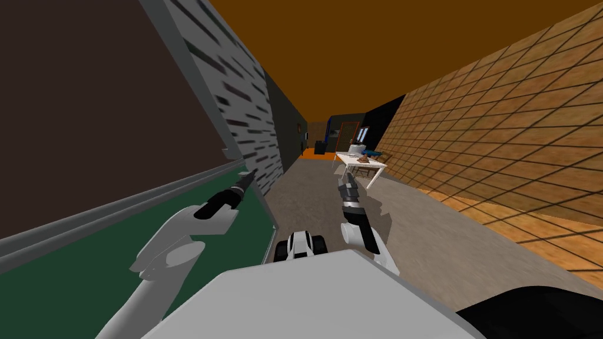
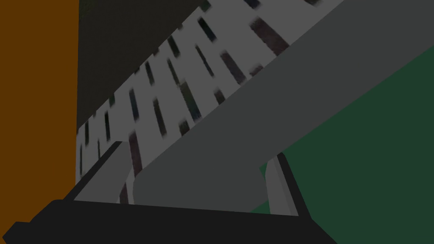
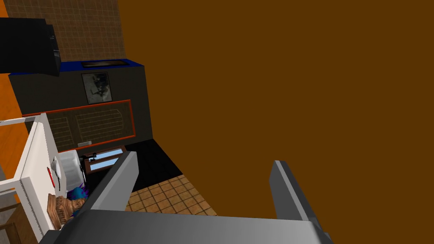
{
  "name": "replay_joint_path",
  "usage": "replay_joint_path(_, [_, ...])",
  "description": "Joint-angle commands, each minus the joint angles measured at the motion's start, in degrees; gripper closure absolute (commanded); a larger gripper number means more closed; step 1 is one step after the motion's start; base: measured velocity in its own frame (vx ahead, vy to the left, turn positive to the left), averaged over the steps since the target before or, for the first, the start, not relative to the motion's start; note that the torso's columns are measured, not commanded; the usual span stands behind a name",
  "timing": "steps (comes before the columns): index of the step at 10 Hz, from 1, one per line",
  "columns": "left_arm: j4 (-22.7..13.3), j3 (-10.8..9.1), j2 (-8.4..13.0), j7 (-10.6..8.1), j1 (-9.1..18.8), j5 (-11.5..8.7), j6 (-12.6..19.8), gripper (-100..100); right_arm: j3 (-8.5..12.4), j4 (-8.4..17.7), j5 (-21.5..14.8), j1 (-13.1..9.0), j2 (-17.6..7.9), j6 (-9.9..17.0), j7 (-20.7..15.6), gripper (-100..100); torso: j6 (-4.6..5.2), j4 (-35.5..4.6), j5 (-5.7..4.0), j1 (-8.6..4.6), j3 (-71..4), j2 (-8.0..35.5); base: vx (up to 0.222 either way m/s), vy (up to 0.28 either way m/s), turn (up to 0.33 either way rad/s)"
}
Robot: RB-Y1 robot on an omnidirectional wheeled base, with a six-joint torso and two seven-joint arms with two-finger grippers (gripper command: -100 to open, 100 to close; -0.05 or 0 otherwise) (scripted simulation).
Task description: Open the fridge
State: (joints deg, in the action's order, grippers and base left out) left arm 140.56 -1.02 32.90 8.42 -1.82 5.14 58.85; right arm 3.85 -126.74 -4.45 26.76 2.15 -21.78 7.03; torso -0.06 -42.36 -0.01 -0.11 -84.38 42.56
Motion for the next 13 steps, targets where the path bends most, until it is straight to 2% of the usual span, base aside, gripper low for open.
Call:
replay_joint_path(1, [2.4, 2.27, 0.8, 0.5, -0.6, -1.8, -0.8, 100, 0.0, 0.0, 0.0, 0.0, 0.0, 0.0, 0.0, 0, 0.25, 0.0, 0.03, -0.18, 0.1, 0.2, -0.295, -0.125, -0.22])
replay_joint_path(4, [4.8, 4.53, 1.7, 1.0, -1.2, -3.7, -1.6, 100, 0.0, 0.0, 0.0, 0.0, 0.0, 0.0, 0.0, 0, -0.24, -0.1, 0.05, 0.23, 0.1, 0.2, -0.248, -0.166, -0.12])
replay_joint_path(8, [8.0, 7.55, 2.8, 1.67, -2.0, -6.1, -2.7, 100, 0.0, 0.0, 0.0, 0.0, 0.0, 0.0, 0.0, 0, 0.03, 0.0, 0.1, 0.21, 0.0, 0.0, -0.218, -0.129, -0.106])
replay_joint_path(9, [7.4, 7.27, 2.6, 1.81, -2.3, -5.3, -2.7, 100, 0.0, 0.0, 0.0, 0.0, 0.0, 0.0, 0.0, 0, 0.05, -0.1, 0.06, 0.14, -0.1, -0.1, -0.09, -0.056, -0.043])
replay_joint_path(10, [7.6, 8.24, 3.0, 2.17, -2.1, -6.2, -3.0, 100, 0.0, 0.0, 0.0, 0.0, 0.0, 0.0, 0.0, 0, -0.09, -0.1, 0.05, 0.32, -0.2, -0.3, -0.123, -0.013, -0.076])
replay_joint_path(13, [8.1, 10.28, 3.9, 2.73, -1.1, -8.3, -4.3, 100, 0.0, 0.0, 0.0, 0.0, 0.0, 0.0, 0.0, 0, 0.03, 0.1, 0.12, -0.01, 0.2, 0.2, -0.284, -0.076, -0.175])
